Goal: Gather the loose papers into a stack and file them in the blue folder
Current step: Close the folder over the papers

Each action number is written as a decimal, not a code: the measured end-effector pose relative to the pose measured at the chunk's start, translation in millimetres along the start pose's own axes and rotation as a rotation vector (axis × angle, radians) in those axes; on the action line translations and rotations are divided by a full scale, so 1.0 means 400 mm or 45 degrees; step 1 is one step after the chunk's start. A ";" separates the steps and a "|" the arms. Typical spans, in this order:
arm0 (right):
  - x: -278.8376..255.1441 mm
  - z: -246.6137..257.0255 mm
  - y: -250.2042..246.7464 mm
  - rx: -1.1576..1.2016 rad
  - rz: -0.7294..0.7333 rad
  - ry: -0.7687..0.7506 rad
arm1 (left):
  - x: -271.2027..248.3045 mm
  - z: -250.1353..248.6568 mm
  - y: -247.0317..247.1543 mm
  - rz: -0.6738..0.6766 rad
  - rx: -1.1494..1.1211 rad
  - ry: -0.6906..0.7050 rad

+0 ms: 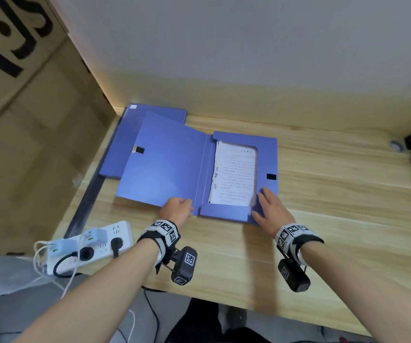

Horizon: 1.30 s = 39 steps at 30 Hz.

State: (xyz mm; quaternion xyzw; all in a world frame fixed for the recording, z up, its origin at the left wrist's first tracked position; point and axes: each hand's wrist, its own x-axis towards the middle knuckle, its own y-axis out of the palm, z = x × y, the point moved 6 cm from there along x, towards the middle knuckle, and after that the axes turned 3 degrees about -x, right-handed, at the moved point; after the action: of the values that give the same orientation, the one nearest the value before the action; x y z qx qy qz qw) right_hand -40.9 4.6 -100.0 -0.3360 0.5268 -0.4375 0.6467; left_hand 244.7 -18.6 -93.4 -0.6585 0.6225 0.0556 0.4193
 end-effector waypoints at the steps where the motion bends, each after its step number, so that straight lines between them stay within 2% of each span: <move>1: -0.009 0.002 0.006 -0.007 -0.012 -0.007 | -0.006 0.024 -0.005 -0.002 0.031 -0.049; 4: -0.040 0.010 0.035 -0.042 -0.014 -0.010 | -0.009 0.071 -0.026 -0.006 0.141 -0.135; 5: -0.050 0.011 0.050 -0.055 -0.006 -0.014 | -0.001 0.087 -0.031 -0.042 0.091 -0.161; 10: -0.068 -0.001 0.094 -0.179 0.012 -0.019 | 0.012 0.103 -0.045 -0.193 -0.586 -0.283; 13: -0.064 0.000 0.093 -0.145 0.017 -0.006 | -0.003 0.077 -0.049 -0.209 -0.636 -0.217; 21: -0.066 -0.020 0.079 0.037 0.104 -0.048 | -0.050 -0.030 -0.014 -0.163 -0.280 0.157; 24: -0.054 -0.044 0.069 0.109 0.163 -0.069 | -0.052 -0.067 0.028 -0.059 -0.132 0.219; 27: -0.038 -0.059 0.037 0.301 0.165 -0.054 | -0.061 -0.101 0.073 0.067 0.019 0.350; 30: -0.025 -0.068 0.004 0.523 0.140 0.007 | -0.082 -0.127 0.105 0.133 0.252 0.505; 35: -0.016 -0.124 -0.028 0.856 0.033 0.319 | -0.121 -0.163 0.151 0.137 0.605 0.684; 39: -0.002 -0.142 -0.055 1.154 -0.095 0.323 | -0.131 -0.175 0.191 0.154 0.834 0.754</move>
State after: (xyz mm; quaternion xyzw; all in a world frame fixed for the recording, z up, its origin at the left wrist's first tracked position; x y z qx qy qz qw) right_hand -100.8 -1.9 -92.4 0.0175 0.3450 -0.6839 0.6426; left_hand 135.6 -11.9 -54.1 -0.4409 0.7380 -0.3111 0.4052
